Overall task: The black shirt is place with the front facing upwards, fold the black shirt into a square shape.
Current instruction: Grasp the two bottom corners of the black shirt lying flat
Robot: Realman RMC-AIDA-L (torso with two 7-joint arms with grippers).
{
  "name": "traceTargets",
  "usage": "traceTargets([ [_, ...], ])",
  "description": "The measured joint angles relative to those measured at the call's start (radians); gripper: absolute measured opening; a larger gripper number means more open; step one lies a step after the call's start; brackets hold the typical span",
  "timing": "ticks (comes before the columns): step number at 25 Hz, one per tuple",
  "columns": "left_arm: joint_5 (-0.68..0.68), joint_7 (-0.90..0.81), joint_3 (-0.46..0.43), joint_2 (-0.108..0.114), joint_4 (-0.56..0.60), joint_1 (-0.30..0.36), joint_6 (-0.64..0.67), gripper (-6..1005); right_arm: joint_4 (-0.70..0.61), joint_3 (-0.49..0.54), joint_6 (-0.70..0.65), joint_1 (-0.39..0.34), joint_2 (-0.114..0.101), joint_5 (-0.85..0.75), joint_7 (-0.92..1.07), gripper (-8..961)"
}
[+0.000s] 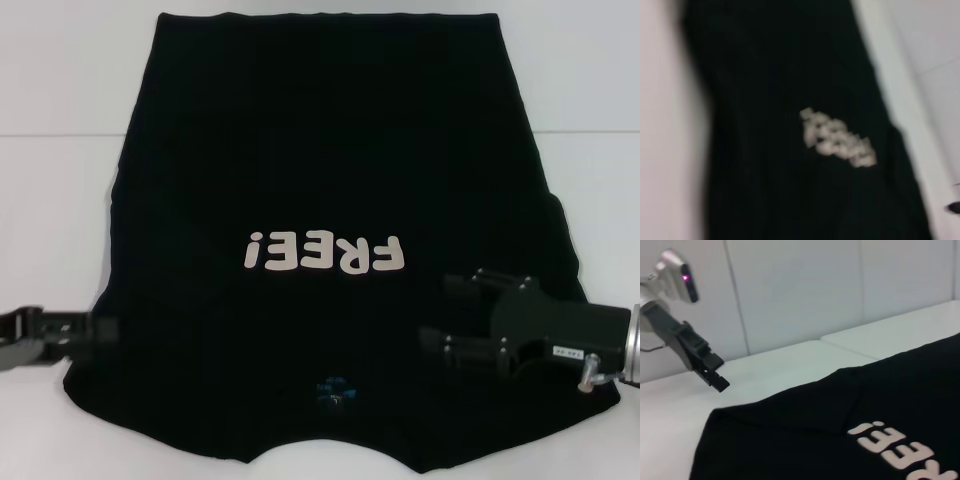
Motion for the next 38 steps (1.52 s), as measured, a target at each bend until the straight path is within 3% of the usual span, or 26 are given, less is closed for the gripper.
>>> traceTargets([
  [7, 0.156, -0.119, -0.003, 0.02, 0.06, -0.032, -0.004, 706, 0.027, 0.0, 0.003, 0.003, 0.001, -0.002, -0.05, 835],
  [14, 0.242, -0.141, 0.023, 0.015, 0.02, -0.064, -0.112, 707, 0.033, 0.0, 0.003, 0.0, 0.0, -0.002, -0.047, 834],
  [29, 0.268, -0.139, 0.045, 0.02, -0.026, -0.085, -0.165, 707, 0.036, 0.0, -0.004, 0.005, -0.001, -0.003, -0.044, 832],
  [38, 0.273, -0.136, 0.077, 0.006, -0.032, -0.101, -0.167, 707, 0.036, 0.0, -0.006, 0.005, -0.001, -0.001, -0.045, 831],
])
